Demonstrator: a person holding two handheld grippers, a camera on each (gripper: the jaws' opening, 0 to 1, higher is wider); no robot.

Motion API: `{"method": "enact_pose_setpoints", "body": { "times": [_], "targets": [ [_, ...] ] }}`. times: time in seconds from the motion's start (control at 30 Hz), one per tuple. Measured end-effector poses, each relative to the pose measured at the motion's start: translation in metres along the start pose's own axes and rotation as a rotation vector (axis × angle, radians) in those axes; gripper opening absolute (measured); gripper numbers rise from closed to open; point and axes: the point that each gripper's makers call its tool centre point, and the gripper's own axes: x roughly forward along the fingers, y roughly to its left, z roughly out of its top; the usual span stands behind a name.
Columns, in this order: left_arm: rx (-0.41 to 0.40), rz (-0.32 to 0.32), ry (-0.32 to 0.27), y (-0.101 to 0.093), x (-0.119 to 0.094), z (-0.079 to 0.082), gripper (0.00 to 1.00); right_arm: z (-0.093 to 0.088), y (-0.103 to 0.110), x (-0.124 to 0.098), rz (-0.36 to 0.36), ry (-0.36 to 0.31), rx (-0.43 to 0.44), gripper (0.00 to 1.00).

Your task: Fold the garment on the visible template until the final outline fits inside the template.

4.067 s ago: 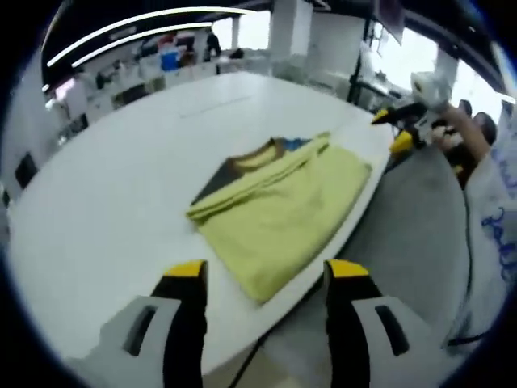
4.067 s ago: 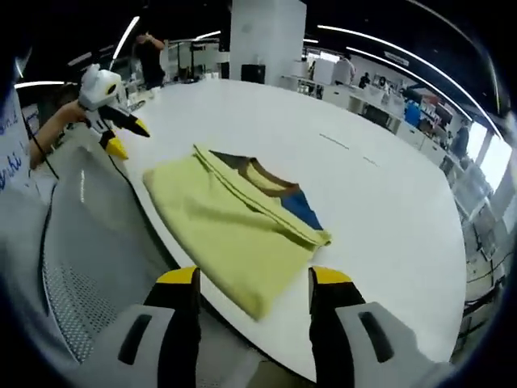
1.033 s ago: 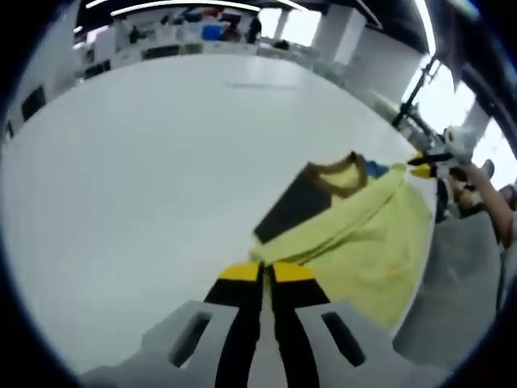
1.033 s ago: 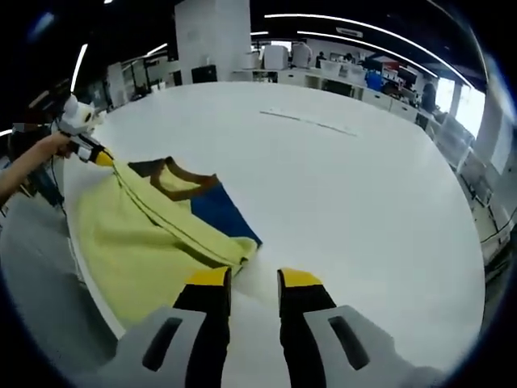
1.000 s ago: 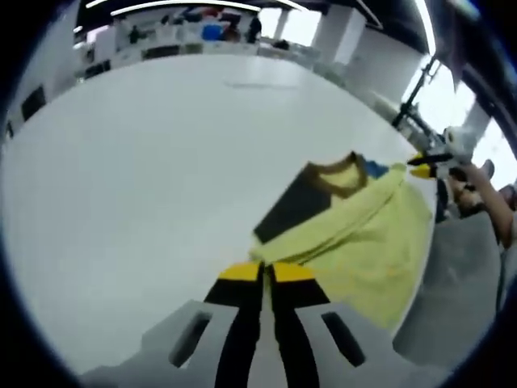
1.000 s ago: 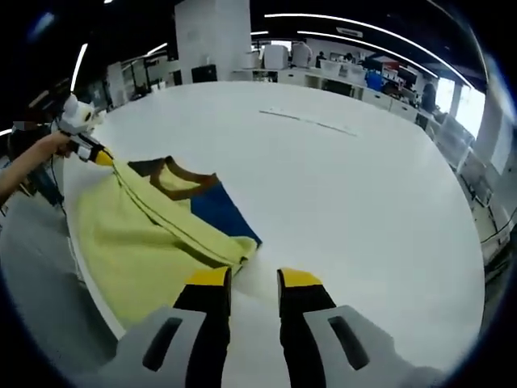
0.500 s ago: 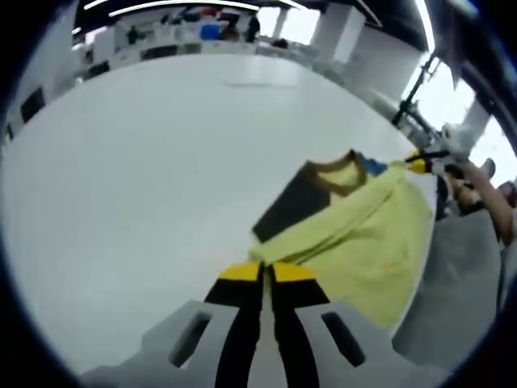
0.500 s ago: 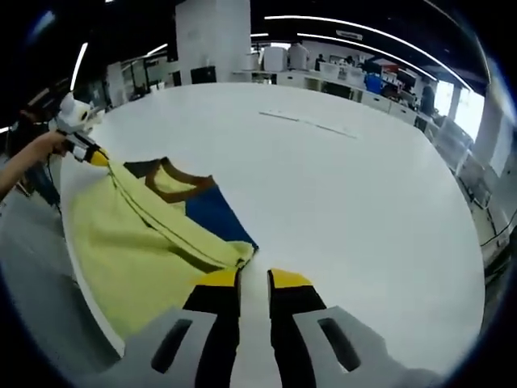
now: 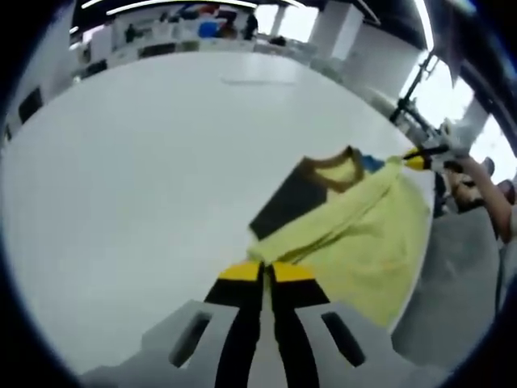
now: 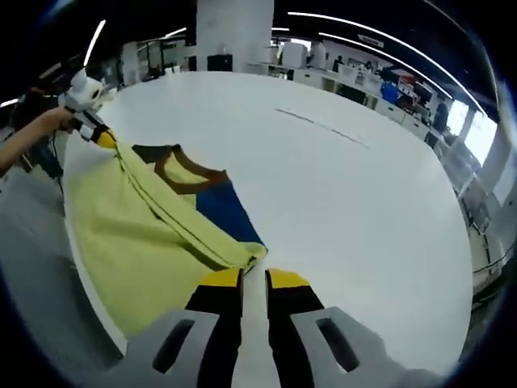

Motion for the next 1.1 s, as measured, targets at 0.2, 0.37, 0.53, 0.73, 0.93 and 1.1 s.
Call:
{"method": "enact_pose_setpoints", "body": {
  "times": [0.2, 0.37, 0.53, 0.73, 0.93, 1.1],
  "targets": [
    [0.007, 0.0, 0.002, 0.0, -0.001, 0.001, 0.0, 0.006, 0.003, 0.003, 0.013, -0.001, -0.018, 0.09],
    [0.007, 0.001, 0.006, -0.001, 0.0, 0.0, 0.0, -0.001, 0.001, 0.013, 0.028, 0.018, 0.006, 0.06],
    [-0.01, -0.002, 0.001, 0.0, -0.001, 0.0, 0.0, -0.003, 0.004, 0.012, 0.034, 0.033, 0.007, 0.03],
    [0.0, 0.001, -0.016, 0.001, -0.006, 0.008, 0.0, 0.01, -0.002, 0.006, 0.022, -0.008, 0.022, 0.03],
    [0.014, 0.009, -0.047, 0.005, -0.007, 0.02, 0.0, 0.017, -0.009, 0.013, 0.008, -0.015, 0.027, 0.03],
    [0.001, 0.006, -0.045, 0.013, -0.003, 0.023, 0.0, 0.018, -0.013, 0.021, 0.01, -0.017, 0.063, 0.03]
  ]
}}
